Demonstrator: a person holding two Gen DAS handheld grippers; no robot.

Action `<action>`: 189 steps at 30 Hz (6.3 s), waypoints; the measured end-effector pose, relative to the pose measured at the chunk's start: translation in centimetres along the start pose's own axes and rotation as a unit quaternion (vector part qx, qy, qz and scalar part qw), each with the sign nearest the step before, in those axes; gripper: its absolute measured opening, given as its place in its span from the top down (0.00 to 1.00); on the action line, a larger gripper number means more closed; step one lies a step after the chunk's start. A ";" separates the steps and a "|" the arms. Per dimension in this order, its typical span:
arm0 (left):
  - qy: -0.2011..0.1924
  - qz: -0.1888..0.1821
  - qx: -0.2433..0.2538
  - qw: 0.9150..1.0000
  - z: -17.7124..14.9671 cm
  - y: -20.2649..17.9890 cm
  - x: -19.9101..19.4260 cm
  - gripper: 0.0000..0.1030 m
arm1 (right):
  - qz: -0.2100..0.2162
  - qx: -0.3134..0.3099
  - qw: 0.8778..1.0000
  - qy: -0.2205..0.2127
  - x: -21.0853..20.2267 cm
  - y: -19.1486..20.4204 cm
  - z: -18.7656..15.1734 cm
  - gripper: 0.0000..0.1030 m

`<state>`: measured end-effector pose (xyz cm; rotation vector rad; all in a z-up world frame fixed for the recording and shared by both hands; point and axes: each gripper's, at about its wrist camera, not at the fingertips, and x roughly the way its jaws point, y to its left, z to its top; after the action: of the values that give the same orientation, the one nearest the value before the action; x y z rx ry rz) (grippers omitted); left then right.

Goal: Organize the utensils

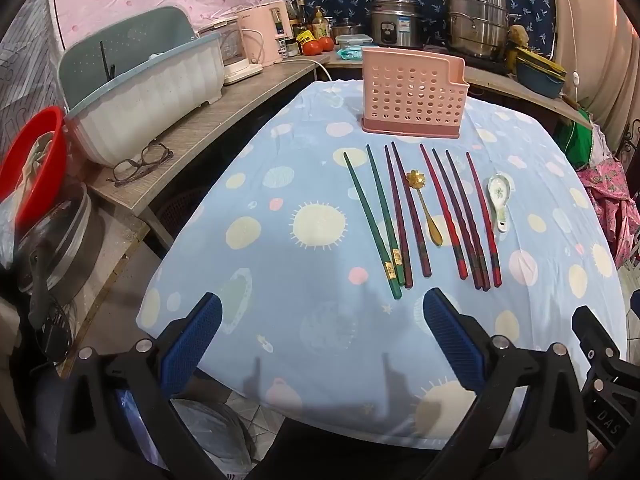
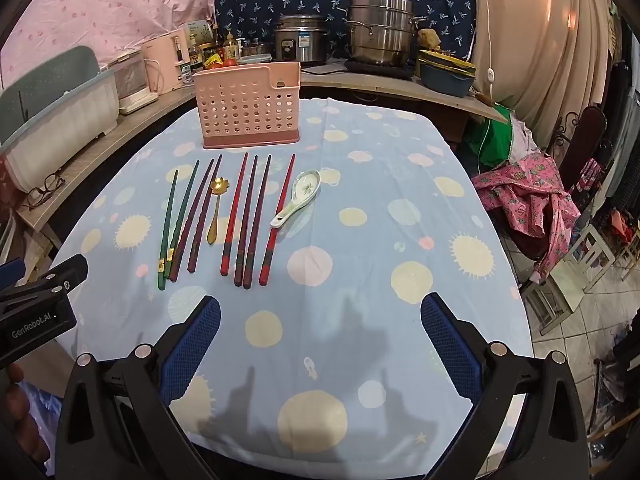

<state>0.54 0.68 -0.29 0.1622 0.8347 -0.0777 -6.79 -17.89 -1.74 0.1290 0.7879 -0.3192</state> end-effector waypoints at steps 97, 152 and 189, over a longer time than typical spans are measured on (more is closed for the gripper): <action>0.156 -0.097 -0.013 0.983 1.3 -0.3 13.2 0.86 | 0.069 0.083 0.986 0.125 18.0 0.3 7.7 0.79; -0.115 -0.109 -0.068 0.985 20.6 5.2 1.5 0.94 | 0.117 0.066 0.991 -0.019 8.8 -3.1 17.2 0.94; -0.154 -0.129 -0.067 0.977 36.5 0.4 10.3 0.93 | 0.134 0.065 0.989 0.000 23.4 0.9 32.4 0.89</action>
<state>34.15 -5.35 16.17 -0.0853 0.5450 -0.2835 30.86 -30.00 4.27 0.3536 0.7403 -0.1145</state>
